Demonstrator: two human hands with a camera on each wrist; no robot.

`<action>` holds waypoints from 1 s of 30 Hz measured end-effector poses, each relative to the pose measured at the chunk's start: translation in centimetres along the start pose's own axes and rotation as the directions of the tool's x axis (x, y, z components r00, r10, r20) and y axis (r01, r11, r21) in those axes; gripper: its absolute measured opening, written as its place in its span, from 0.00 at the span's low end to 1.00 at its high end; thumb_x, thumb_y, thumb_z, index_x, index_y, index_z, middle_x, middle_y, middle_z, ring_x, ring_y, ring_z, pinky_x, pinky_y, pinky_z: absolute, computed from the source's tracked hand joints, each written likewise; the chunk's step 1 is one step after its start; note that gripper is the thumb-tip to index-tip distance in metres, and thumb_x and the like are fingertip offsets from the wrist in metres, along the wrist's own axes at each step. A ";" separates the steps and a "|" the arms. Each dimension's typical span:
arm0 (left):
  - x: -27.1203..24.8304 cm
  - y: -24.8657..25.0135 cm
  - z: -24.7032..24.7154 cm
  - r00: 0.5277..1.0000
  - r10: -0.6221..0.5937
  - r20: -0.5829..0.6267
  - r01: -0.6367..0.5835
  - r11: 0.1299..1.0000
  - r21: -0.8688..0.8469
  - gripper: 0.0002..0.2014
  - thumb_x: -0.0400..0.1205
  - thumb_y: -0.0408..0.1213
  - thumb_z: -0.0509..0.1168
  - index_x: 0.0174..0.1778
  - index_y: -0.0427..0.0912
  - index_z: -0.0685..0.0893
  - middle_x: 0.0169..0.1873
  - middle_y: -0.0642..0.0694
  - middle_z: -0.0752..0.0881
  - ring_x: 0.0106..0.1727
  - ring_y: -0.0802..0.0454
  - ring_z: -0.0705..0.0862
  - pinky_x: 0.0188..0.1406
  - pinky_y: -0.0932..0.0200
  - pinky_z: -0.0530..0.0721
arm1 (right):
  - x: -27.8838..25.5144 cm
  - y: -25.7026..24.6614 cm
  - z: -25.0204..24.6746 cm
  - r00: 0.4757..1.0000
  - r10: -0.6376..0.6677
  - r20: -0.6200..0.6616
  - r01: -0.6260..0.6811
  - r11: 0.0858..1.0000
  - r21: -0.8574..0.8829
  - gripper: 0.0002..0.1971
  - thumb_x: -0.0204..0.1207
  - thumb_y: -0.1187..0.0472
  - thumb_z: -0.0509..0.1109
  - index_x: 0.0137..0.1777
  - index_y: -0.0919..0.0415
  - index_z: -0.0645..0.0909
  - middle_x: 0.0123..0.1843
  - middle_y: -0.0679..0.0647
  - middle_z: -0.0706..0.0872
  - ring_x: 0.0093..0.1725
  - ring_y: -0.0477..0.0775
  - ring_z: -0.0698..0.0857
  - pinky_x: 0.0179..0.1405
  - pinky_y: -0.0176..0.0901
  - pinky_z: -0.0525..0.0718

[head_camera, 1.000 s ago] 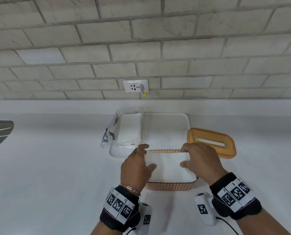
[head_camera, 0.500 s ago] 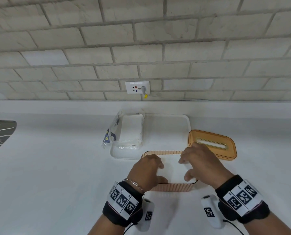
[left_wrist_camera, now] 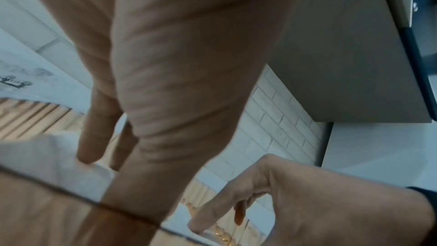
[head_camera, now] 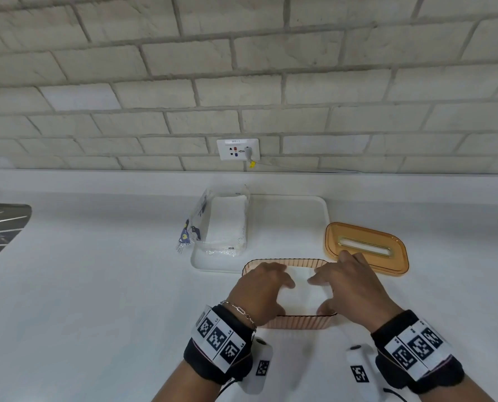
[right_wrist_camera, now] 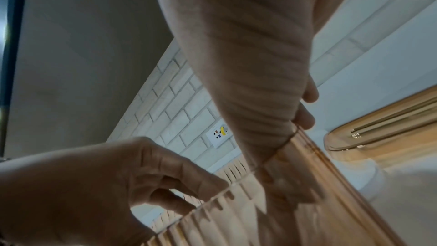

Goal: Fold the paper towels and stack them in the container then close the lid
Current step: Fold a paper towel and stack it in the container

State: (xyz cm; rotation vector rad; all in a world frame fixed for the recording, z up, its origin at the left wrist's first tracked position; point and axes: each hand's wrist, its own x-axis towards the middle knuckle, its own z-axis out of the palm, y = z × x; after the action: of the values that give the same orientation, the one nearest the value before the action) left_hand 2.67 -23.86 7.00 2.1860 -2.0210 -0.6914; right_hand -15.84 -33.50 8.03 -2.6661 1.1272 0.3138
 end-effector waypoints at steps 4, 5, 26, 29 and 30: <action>0.2 0.0 0.0 0.998 -0.066 0.022 0.064 0.995 0.073 0.28 0.77 0.34 0.80 0.74 0.49 0.84 0.78 0.47 0.76 0.80 0.47 0.73 0.74 0.49 0.80 | 0.1 0.5 0.4 1.000 -0.007 0.000 0.007 0.999 0.033 0.36 0.70 0.34 0.81 0.80 0.35 0.79 0.80 0.34 0.79 0.68 0.47 0.70 0.63 0.42 0.66; 0.3 0.0 0.0 0.997 -0.073 0.014 0.071 0.992 0.107 0.26 0.78 0.31 0.78 0.73 0.47 0.84 0.76 0.46 0.76 0.78 0.46 0.74 0.72 0.50 0.81 | 0.1 0.7 0.4 1.000 0.010 -0.003 -0.009 0.999 0.046 0.37 0.69 0.33 0.81 0.79 0.35 0.80 0.79 0.34 0.80 0.68 0.47 0.70 0.63 0.41 0.66; 5.0 -10.9 -4.5 0.737 -0.470 -0.486 0.343 0.879 -0.330 0.12 0.85 0.40 0.71 0.62 0.42 0.91 0.61 0.43 0.92 0.59 0.45 0.90 0.65 0.51 0.86 | 2.3 3.8 3.0 0.912 0.125 -0.390 0.122 0.827 0.549 0.12 0.74 0.61 0.85 0.51 0.41 0.94 0.46 0.36 0.89 0.43 0.42 0.85 0.42 0.31 0.81; 6.5 -13.8 -4.5 0.735 -0.588 -0.337 0.520 0.808 -0.277 0.20 0.89 0.40 0.65 0.75 0.36 0.83 0.73 0.35 0.85 0.73 0.36 0.83 0.73 0.47 0.81 | 2.6 4.3 3.7 0.898 0.165 -0.407 0.139 0.772 0.620 0.13 0.76 0.64 0.83 0.48 0.40 0.94 0.41 0.35 0.91 0.41 0.45 0.87 0.40 0.27 0.82; 6.8 -14.3 -4.5 0.728 -0.617 -0.299 0.552 0.786 -0.280 0.21 0.89 0.40 0.64 0.76 0.34 0.82 0.73 0.33 0.84 0.74 0.34 0.82 0.72 0.46 0.81 | 2.7 4.5 3.9 0.896 0.178 -0.407 0.142 0.754 0.642 0.14 0.76 0.64 0.83 0.47 0.39 0.94 0.40 0.34 0.92 0.40 0.46 0.87 0.41 0.26 0.82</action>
State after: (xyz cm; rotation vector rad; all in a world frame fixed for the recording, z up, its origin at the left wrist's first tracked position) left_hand 17.73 -29.73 4.07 2.6046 -1.0256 -0.4096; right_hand -17.68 -37.21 3.02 -2.1047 1.1014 -0.6361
